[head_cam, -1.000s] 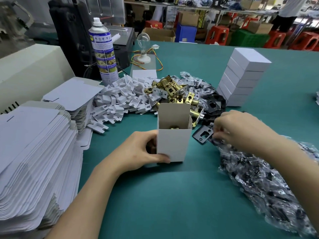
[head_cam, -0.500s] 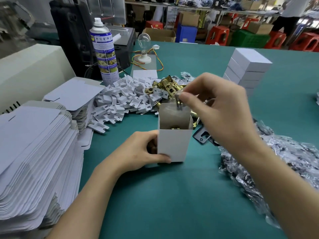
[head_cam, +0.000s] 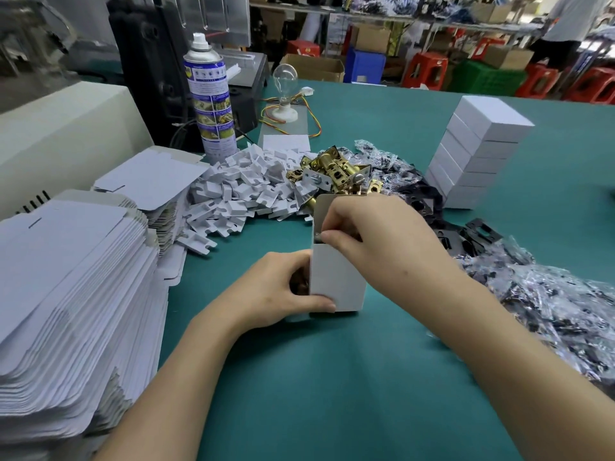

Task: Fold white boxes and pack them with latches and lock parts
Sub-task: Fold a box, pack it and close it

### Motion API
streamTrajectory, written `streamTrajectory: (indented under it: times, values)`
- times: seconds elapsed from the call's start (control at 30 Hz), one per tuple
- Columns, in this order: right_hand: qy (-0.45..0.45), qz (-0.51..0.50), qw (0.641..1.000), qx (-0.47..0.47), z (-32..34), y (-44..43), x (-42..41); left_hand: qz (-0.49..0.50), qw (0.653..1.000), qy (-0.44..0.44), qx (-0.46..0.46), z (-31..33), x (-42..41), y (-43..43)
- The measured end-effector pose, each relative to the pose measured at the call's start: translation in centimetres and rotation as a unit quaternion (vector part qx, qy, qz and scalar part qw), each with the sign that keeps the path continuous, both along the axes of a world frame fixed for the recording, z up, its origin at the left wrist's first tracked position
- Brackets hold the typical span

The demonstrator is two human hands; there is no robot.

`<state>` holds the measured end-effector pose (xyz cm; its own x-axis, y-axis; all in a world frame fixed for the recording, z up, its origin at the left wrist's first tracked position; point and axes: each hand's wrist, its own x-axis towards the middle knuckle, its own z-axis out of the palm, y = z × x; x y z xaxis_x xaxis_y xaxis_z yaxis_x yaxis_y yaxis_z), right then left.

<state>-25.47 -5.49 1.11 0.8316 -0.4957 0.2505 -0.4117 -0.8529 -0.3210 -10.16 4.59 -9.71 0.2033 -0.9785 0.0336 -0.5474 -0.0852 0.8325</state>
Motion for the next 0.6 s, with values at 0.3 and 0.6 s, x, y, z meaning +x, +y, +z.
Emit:
streamTrajectory:
  times: [0.3, 0.6]
  values:
    - [-0.245, -0.045, 0.968, 0.015, -2.0, -2.7, -3.3, 0.081, 0.991, -0.031, -0.100, 0.4, -0.1, -0.1]
    - [-0.269, -0.029, 0.936, 0.224, -5.9, -2.8, -3.2, 0.151, 0.967, -0.017, -0.207, 0.7, -1.1, -0.1]
